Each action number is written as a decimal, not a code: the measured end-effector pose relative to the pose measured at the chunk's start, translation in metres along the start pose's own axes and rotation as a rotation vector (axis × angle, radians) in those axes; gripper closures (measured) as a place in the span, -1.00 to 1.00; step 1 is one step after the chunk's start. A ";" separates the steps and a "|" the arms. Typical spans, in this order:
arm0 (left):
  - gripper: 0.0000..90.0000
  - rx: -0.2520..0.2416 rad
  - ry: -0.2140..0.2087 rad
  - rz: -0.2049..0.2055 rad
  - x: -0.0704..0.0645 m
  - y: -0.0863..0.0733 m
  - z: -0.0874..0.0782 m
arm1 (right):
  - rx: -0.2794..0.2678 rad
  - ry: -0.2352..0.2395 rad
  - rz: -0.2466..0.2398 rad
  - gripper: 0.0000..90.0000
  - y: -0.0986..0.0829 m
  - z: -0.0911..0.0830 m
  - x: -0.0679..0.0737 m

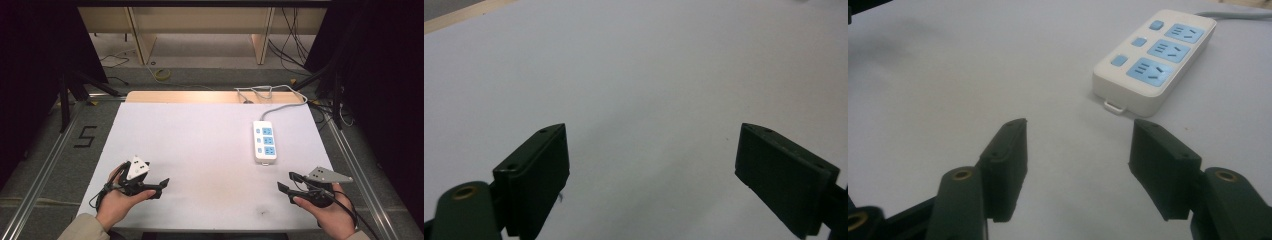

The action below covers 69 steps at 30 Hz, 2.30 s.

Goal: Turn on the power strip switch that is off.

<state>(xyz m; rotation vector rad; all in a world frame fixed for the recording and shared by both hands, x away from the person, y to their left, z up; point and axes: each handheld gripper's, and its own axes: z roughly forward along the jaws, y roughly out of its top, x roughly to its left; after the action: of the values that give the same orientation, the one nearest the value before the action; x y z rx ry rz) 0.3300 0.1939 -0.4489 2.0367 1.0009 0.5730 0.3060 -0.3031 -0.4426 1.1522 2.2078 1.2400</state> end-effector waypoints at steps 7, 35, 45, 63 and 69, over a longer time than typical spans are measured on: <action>-0.69 0.004 0.006 0.007 0.002 -0.001 -0.001 | 0.008 -0.028 -0.005 0.41 0.002 -0.003 0.004; -0.66 0.038 0.030 -0.011 0.010 -0.004 0.001 | 0.051 -0.041 -0.017 1.00 0.018 0.003 0.001; -0.66 0.037 0.031 -0.007 0.009 -0.003 0.001 | 0.061 -0.054 -0.010 1.00 0.026 0.010 -0.001; -0.67 0.041 0.029 0.002 0.008 -0.002 0.003 | 0.089 -0.075 -0.020 1.00 0.039 0.026 -0.007; -0.67 0.043 0.029 0.005 0.008 -0.002 0.004 | 0.093 -0.070 -0.022 1.00 0.044 0.032 -0.008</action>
<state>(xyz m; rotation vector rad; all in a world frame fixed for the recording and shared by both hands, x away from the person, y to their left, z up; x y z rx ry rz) 0.3364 0.1990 -0.4525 2.0744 1.0335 0.5903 0.3520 -0.2799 -0.4246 1.1850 2.2413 1.0819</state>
